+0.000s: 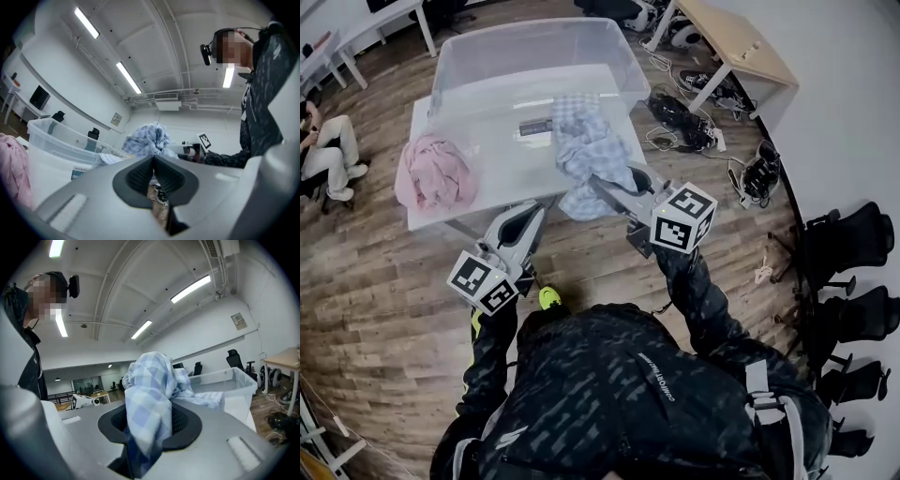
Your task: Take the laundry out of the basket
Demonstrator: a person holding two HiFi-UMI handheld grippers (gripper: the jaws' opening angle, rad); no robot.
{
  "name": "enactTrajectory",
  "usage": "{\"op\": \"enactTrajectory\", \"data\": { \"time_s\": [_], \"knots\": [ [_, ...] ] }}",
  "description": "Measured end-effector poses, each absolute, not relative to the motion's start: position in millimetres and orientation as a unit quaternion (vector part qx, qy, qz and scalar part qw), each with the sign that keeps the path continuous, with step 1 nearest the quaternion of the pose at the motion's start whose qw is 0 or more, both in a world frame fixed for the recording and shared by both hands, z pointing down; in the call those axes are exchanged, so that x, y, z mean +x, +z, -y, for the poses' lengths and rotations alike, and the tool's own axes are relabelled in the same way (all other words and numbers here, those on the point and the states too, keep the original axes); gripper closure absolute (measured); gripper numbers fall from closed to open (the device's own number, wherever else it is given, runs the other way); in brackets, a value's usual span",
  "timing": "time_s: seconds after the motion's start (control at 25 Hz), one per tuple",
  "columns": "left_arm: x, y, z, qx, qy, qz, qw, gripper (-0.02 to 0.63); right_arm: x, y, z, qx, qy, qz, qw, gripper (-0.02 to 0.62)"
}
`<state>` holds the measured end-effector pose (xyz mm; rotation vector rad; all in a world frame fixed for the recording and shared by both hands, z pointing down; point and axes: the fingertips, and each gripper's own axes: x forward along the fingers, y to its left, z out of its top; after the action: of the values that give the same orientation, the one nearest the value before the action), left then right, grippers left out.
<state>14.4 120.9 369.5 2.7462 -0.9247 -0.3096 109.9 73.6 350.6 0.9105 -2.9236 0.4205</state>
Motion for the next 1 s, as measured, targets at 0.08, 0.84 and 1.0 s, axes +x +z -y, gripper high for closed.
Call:
{"op": "enactTrajectory", "data": {
  "time_s": [0.08, 0.84, 1.0],
  "knots": [
    [28, 374, -136, 0.934, -0.097, 0.324, 0.117, 0.597, 117, 373, -97, 0.28, 0.159, 0.946, 0.029, 0.466],
    [147, 417, -289, 0.904, -0.072, 0.385, 0.171, 0.597, 214, 443, -269, 0.207, 0.239, 0.949, 0.001, 0.46],
    [152, 411, -298, 0.904, -0.07, 0.391, 0.161, 0.597, 219, 442, -280, 0.2, 0.243, 0.949, -0.006, 0.459]
  ]
}}
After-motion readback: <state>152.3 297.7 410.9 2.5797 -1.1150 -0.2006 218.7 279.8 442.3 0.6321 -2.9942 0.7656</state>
